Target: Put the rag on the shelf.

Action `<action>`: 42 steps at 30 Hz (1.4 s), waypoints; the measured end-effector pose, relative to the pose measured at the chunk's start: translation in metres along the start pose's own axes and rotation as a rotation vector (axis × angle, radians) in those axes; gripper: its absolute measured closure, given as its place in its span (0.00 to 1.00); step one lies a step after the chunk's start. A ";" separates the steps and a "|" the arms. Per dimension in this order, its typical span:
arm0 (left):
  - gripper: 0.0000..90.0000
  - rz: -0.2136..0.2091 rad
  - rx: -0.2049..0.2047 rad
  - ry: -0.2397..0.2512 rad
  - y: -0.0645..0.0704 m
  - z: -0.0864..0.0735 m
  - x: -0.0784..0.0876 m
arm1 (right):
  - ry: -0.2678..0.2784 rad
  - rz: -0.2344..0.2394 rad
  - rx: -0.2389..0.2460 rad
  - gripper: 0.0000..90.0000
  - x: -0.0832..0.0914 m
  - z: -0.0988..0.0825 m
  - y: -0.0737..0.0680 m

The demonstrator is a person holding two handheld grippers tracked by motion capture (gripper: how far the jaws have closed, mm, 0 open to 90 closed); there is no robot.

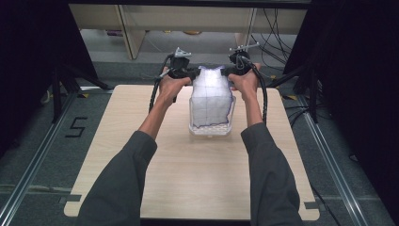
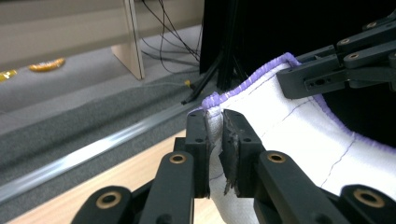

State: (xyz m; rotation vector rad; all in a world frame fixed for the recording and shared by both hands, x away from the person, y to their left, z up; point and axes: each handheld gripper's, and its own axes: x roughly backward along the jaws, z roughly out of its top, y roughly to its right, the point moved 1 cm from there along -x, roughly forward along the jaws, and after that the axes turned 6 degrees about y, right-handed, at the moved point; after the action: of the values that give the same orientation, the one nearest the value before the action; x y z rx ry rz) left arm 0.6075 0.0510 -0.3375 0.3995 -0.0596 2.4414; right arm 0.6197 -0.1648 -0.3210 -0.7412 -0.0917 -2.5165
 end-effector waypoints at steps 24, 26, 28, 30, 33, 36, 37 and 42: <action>0.64 0.035 0.021 -0.090 -0.011 -0.006 0.040 | 0.027 -0.046 0.014 0.71 0.033 -0.016 0.028; 0.56 0.066 -0.008 -0.112 -0.013 -0.006 0.047 | 0.013 -0.044 0.002 0.70 0.040 -0.018 0.028; 0.52 0.073 -0.010 -0.110 -0.014 -0.005 0.050 | 0.039 -0.034 0.032 0.69 0.045 -0.018 0.030; 0.51 0.059 0.000 -0.105 -0.015 -0.006 0.055 | 0.045 -0.025 0.028 0.68 0.049 -0.019 0.030; 0.47 0.028 -0.001 -0.112 -0.010 -0.009 0.065 | 0.046 0.016 -0.010 0.64 0.061 -0.024 0.024; 0.45 -0.001 -0.003 -0.111 -0.004 -0.012 0.072 | 0.068 0.056 0.002 0.63 0.072 -0.029 0.019; 0.45 -0.013 -0.003 -0.107 -0.002 -0.014 0.074 | 0.069 0.060 -0.005 0.62 0.075 -0.031 0.016; 0.44 -0.028 -0.019 -0.115 0.004 -0.019 0.080 | 0.071 0.086 0.023 0.62 0.086 -0.038 0.010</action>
State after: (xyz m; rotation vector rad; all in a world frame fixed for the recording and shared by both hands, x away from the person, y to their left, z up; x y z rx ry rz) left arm 0.5411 0.0988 -0.3312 0.5282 -0.1254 2.3868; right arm 0.5447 -0.2202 -0.3088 -0.6330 -0.0630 -2.4532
